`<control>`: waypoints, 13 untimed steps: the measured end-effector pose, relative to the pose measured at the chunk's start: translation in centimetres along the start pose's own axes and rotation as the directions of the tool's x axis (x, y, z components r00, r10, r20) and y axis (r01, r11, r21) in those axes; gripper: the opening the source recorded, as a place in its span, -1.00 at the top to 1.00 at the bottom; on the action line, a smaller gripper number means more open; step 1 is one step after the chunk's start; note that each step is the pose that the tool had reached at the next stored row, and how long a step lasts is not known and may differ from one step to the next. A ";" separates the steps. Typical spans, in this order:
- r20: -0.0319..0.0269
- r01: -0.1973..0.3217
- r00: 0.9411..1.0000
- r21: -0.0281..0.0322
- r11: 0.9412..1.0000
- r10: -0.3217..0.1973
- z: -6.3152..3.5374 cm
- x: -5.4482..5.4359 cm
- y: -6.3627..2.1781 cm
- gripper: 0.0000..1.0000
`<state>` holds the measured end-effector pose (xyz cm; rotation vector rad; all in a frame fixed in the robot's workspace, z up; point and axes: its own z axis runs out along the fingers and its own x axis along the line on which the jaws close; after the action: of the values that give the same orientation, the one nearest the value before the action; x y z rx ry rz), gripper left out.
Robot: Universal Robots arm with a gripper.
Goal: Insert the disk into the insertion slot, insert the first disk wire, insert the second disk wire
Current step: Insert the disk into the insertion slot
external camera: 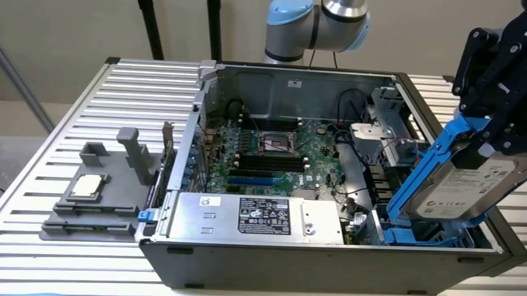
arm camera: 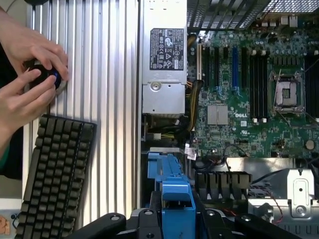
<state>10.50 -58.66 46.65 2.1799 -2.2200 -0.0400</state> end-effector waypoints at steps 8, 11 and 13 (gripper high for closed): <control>0.001 0.000 1.000 0.000 1.000 0.000 0.99 -0.8 -0.08 0.35; 0.001 0.000 1.000 0.000 1.000 0.000 0.99 -1.6 -0.06 0.35; 0.001 0.000 1.000 0.000 1.000 0.000 0.98 -2.3 -0.07 0.35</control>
<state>10.58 -56.39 45.66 2.1803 -2.2200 -0.0410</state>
